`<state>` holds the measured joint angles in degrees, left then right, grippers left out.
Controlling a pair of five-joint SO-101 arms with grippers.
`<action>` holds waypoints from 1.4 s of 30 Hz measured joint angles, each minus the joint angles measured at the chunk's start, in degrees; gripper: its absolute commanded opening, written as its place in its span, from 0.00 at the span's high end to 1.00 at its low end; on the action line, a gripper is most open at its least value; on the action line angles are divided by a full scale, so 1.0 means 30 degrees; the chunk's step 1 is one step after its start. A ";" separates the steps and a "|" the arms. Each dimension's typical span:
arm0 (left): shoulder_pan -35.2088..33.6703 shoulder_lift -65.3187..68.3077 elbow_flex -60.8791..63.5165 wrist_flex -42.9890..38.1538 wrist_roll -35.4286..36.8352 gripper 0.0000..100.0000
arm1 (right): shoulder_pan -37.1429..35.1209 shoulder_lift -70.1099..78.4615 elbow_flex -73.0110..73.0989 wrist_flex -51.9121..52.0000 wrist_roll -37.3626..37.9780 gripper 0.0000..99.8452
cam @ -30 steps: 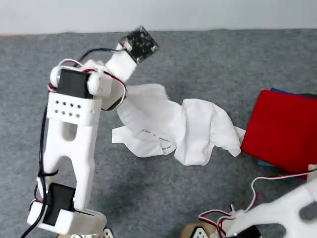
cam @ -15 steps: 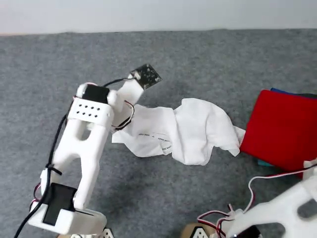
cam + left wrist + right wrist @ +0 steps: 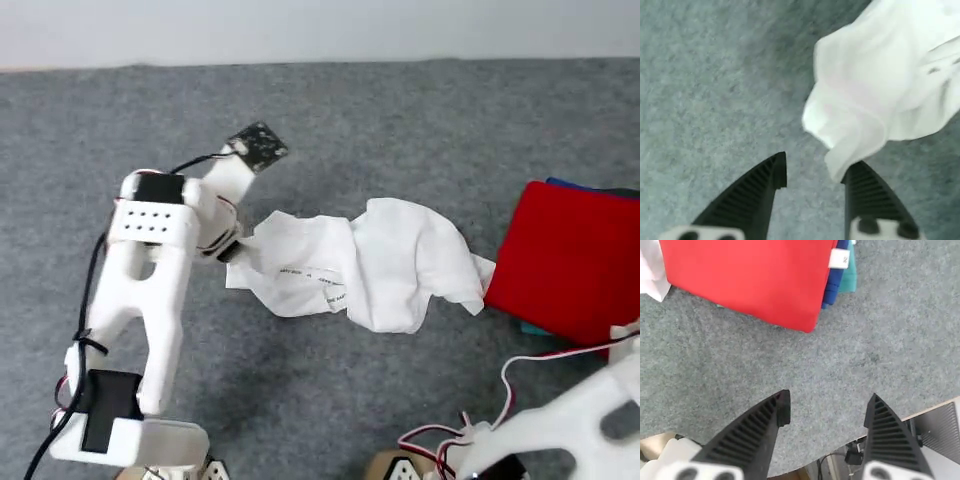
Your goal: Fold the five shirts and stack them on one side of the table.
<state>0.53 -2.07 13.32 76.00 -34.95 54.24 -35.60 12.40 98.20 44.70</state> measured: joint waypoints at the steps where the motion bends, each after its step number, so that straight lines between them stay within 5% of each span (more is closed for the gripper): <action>1: -0.0176 0.0000 0.0029 0.0000 -0.0117 0.81 | 0.0000 0.0000 0.0322 0.0000 0.0000 0.75; 12: 0.0176 0.3165 0.0029 -0.1319 -0.0264 0.81 | 0.0000 0.0000 0.1143 0.0000 -0.0029 0.75; 19: 0.0791 0.3458 0.0029 -0.1817 -0.0264 1.00 | 0.0000 0.0000 0.1143 0.0000 -0.0029 0.75; 27: 0.0821 0.2256 -0.0967 -0.0029 -0.0322 1.00 | -0.1143 0.0000 0.1143 0.0147 -0.0029 0.75; 35: -0.0117 -0.0908 -0.2403 0.1817 0.0264 1.00 | -0.6007 0.0000 0.1143 0.0645 -0.0293 0.75; 42: -0.3282 -0.1524 -0.2432 0.1934 0.2315 1.00 | -1.4212 0.0000 0.2637 0.0645 -0.2901 0.75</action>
<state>-9.32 -6.64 6.02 81.80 -28.00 11.60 -35.60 20.31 100.13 36.00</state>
